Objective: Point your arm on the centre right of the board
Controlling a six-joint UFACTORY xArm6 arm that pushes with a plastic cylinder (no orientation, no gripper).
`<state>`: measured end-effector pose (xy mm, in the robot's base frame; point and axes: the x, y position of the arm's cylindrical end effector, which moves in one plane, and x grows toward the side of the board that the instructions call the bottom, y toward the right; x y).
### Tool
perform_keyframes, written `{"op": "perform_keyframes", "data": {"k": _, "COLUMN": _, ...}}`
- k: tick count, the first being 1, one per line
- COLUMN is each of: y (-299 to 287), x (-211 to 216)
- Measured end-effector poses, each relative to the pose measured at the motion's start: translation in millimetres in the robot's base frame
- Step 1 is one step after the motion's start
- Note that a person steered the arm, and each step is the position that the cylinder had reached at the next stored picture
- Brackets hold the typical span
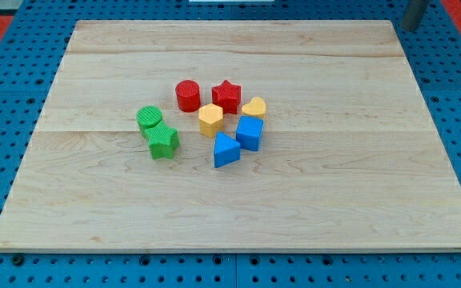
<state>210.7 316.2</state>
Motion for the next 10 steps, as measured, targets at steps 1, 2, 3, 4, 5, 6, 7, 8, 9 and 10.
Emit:
{"op": "perform_keyframes", "data": {"k": 1, "y": 4, "x": 2}}
{"op": "perform_keyframes", "data": {"k": 2, "y": 4, "x": 2}}
{"op": "perform_keyframes", "data": {"k": 3, "y": 4, "x": 1}}
{"op": "perform_keyframes", "data": {"k": 4, "y": 4, "x": 1}}
{"op": "perform_keyframes", "data": {"k": 5, "y": 17, "x": 14}}
{"op": "perform_keyframes", "data": {"k": 6, "y": -3, "x": 58}}
{"op": "perform_keyframes", "data": {"k": 7, "y": -24, "x": 104}}
{"op": "perform_keyframes", "data": {"k": 8, "y": -30, "x": 143}}
{"op": "perform_keyframes", "data": {"k": 9, "y": -67, "x": 171}}
{"op": "perform_keyframes", "data": {"k": 10, "y": -89, "x": 212}}
